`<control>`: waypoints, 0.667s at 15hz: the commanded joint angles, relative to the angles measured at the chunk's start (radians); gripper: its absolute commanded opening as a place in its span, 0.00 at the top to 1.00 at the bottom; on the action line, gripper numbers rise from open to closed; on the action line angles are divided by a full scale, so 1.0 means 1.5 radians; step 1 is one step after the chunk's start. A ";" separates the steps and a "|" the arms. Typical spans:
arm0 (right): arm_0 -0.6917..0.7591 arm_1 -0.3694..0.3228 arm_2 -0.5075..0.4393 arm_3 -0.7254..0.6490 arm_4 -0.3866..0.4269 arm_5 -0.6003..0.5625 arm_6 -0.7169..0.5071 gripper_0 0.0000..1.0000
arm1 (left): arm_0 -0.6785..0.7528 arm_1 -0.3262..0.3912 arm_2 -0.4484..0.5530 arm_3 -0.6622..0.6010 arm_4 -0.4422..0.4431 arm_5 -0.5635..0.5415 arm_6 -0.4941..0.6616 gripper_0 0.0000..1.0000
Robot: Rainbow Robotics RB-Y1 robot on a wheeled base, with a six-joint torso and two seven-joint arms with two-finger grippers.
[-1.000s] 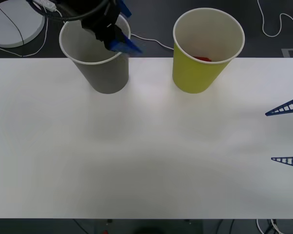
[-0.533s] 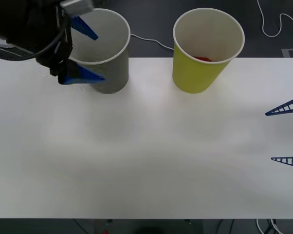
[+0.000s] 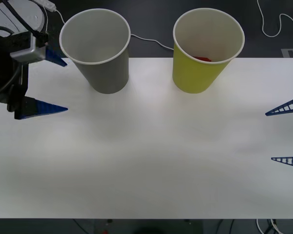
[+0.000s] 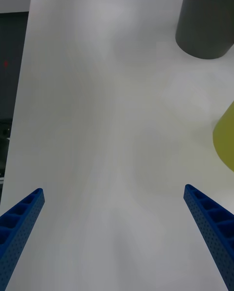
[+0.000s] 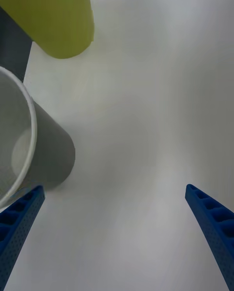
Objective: Put the can into the green bin and the plastic bottle into the gray bin
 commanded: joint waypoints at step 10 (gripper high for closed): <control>0.000 0.000 0.000 0.000 0.000 0.000 0.000 0.00 | 0.257 -0.001 0.142 -0.001 0.048 0.013 -0.243 0.00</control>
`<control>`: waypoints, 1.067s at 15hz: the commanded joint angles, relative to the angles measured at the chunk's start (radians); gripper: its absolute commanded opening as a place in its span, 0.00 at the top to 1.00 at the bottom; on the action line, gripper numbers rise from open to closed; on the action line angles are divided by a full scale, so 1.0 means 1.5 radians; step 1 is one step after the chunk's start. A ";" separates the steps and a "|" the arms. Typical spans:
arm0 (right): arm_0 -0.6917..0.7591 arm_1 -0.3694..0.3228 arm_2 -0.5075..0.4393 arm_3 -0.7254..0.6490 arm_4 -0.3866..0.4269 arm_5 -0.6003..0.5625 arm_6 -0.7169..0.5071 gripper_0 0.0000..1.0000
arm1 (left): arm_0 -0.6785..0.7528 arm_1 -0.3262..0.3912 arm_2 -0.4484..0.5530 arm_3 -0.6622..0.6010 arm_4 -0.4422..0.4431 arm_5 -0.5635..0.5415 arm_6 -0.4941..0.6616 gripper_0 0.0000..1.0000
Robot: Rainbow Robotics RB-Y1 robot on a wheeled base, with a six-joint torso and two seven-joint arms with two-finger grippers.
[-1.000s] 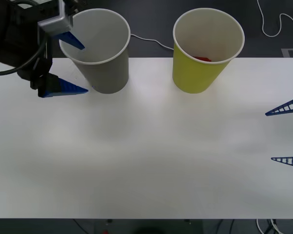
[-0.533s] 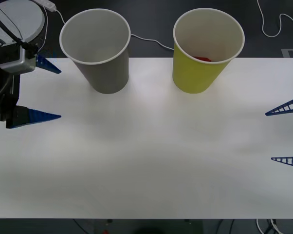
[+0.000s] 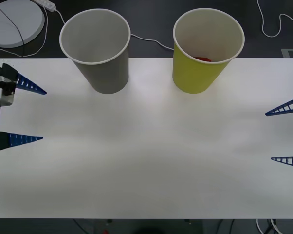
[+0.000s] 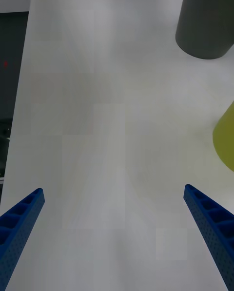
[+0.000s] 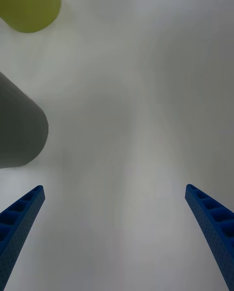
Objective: Put the can into the green bin and the plastic bottle into the gray bin
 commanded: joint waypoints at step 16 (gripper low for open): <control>0.000 0.000 0.000 0.000 0.000 0.000 0.000 0.00 | 0.034 -0.050 -0.030 0.080 0.022 -0.008 -0.145 0.00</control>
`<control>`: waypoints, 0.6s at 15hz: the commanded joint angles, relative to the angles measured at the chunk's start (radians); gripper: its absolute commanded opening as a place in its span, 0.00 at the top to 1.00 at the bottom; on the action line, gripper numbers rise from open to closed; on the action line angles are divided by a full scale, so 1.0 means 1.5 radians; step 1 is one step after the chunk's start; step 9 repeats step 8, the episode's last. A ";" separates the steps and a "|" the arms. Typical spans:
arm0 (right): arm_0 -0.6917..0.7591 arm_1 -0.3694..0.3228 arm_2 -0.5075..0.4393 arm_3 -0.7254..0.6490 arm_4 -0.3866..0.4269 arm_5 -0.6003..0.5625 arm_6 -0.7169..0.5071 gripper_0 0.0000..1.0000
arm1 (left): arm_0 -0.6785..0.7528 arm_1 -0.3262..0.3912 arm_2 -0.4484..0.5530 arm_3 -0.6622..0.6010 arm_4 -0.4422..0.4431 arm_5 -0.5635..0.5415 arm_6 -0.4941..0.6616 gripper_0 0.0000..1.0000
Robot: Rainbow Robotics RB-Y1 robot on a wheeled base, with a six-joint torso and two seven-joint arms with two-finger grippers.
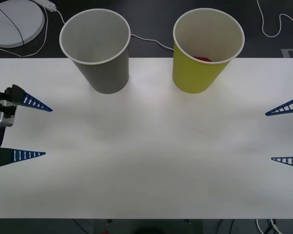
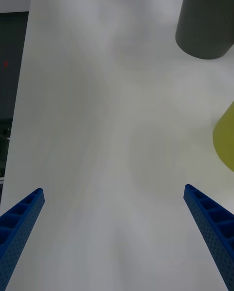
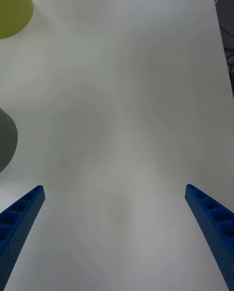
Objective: Put the can into the green bin and the plastic bottle into the gray bin
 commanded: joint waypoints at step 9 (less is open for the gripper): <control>0.000 0.000 0.000 0.000 0.000 0.000 0.000 0.00 | -0.001 0.000 -0.001 0.000 -0.003 -0.015 -0.006 0.00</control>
